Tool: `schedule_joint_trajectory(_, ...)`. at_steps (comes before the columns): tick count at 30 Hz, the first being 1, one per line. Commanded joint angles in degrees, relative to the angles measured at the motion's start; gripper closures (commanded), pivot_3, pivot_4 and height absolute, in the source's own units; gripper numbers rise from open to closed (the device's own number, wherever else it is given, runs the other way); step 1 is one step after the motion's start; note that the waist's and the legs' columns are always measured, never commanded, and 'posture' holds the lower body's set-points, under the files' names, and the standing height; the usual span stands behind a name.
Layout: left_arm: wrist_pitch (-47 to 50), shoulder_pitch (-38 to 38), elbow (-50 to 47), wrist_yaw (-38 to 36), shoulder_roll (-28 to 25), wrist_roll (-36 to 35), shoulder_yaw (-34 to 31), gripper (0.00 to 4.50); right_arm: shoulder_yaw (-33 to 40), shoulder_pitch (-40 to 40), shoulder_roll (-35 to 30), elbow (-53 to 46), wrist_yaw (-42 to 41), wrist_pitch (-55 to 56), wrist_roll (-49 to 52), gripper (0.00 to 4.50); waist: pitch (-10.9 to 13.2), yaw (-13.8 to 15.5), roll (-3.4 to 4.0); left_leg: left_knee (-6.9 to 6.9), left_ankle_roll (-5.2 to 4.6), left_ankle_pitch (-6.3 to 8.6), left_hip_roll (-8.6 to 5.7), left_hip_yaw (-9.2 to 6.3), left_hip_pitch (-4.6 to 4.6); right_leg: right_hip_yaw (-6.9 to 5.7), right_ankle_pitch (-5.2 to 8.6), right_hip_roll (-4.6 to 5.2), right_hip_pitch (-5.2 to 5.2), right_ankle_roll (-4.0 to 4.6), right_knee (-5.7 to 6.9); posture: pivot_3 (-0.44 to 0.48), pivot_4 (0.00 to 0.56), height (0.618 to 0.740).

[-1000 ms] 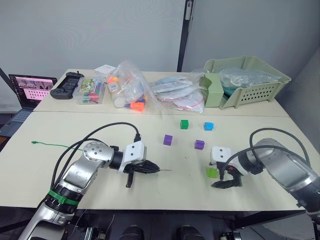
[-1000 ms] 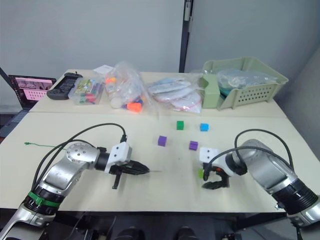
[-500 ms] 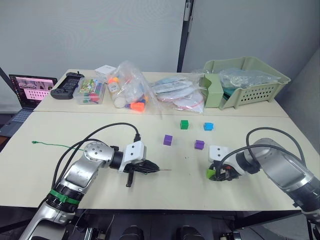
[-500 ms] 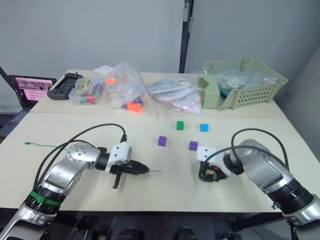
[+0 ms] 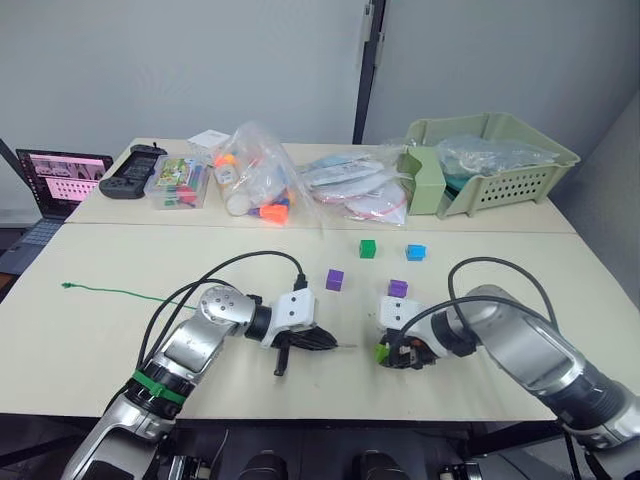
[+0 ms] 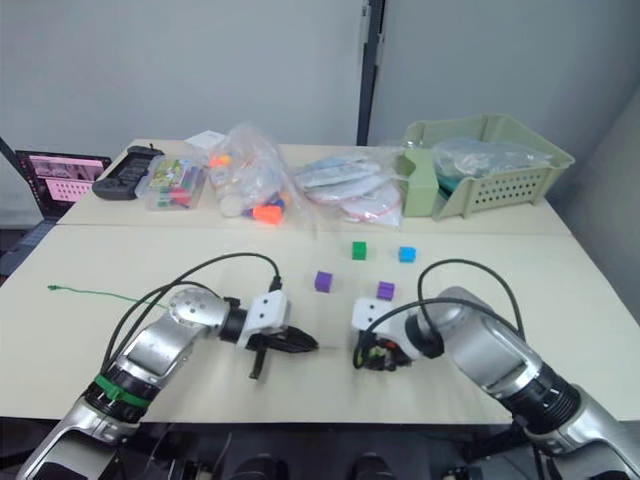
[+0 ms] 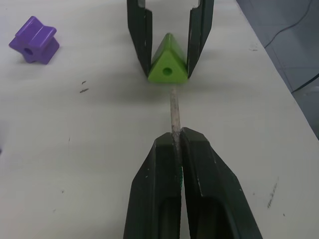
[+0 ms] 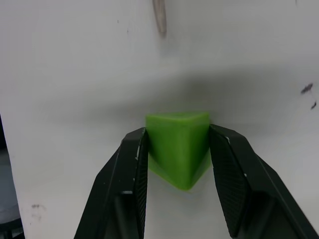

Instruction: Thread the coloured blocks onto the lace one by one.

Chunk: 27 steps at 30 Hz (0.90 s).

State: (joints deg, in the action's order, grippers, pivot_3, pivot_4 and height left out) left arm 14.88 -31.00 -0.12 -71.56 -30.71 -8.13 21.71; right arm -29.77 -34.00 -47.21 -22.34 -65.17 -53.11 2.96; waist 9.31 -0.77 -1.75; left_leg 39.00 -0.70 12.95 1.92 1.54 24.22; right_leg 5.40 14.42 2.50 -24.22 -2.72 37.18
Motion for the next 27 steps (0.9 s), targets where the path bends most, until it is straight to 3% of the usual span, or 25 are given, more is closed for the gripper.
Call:
schedule_joint_trajectory(1, 0.36, -1.62, -0.75, 0.34, 1.08, 1.37, 1.77, 4.50, -1.33, -0.62, 0.06, -1.19, 0.36, -0.07, -0.28, 3.16, 0.00, 0.00, 0.00, 0.00, 0.00, 0.00, 0.00, 0.00, 0.00, 0.00, 0.00, 0.00, 0.00, 0.00, -0.01, 0.000, 0.150, 0.734)
schedule_joint_trajectory(27, 1.89, -1.88, -0.72, 5.93, 6.60, 3.31, 3.48, 4.50, -2.15, -0.25, -1.50, -3.79, 0.30, -1.61, 1.33, 3.16, 0.00, 0.13, 0.00, 0.00, 0.00, 0.00, -0.03, -0.02, 0.02, 0.00, 0.00, 0.02, 0.00, 0.00, 0.00, 0.000, 0.150, 0.734)
